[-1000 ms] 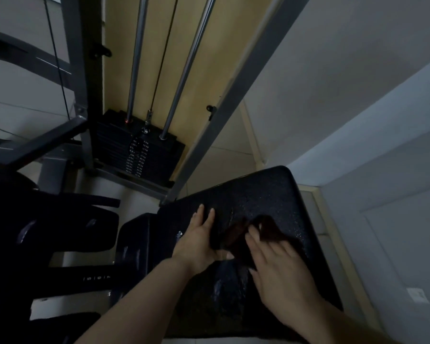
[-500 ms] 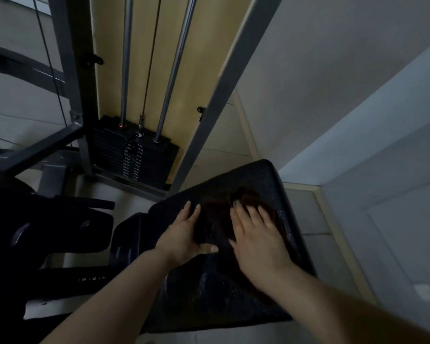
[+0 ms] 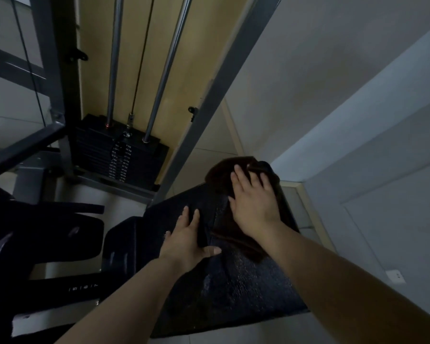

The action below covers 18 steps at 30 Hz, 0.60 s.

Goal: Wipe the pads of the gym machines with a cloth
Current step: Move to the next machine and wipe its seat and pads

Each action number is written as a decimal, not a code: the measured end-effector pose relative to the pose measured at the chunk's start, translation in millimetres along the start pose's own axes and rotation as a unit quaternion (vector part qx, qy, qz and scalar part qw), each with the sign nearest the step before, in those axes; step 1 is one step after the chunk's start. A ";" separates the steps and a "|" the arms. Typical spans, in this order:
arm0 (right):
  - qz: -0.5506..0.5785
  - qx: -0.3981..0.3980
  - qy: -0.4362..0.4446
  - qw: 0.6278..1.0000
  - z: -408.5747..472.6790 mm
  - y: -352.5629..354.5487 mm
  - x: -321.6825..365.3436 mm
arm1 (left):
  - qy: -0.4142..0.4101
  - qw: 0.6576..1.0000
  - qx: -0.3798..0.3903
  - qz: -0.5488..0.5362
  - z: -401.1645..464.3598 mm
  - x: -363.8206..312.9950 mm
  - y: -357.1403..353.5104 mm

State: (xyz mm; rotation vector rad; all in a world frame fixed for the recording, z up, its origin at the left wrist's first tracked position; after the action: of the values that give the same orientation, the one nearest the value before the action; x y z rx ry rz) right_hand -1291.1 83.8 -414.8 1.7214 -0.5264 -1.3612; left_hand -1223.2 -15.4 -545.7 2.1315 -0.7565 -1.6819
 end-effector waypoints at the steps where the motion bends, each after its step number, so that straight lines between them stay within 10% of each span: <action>1: -0.001 -0.005 0.004 1.000 -0.6 -0.4 3.2 | -0.003 1.000 0.001 0.001 -0.7 -0.4 0.3; 10: 0.136 0.046 0.046 0.989 -171.6 -13.7 23.4 | -0.011 1.000 0.002 0.002 -2.7 0.4 -0.6; 18: 0.042 -0.027 0.007 0.999 -12.9 -0.3 9.7 | -0.028 1.000 0.008 0.004 -4.8 4.8 1.4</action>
State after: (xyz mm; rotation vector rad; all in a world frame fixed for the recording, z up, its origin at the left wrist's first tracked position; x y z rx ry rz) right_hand -1276.1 81.2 -420.0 1.6465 -0.5438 -1.2931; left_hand -1218.1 -19.7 -547.5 2.0975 -0.7963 -1.7437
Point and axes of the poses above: each hand's wrist, its own z-axis towards the middle knuckle, its own y-axis out of the back of the hand, x = y × z, the point moved 6 cm from there along z, towards the middle knuckle, and after that the axes turned 9 degrees about -x, right-handed, at the moved point
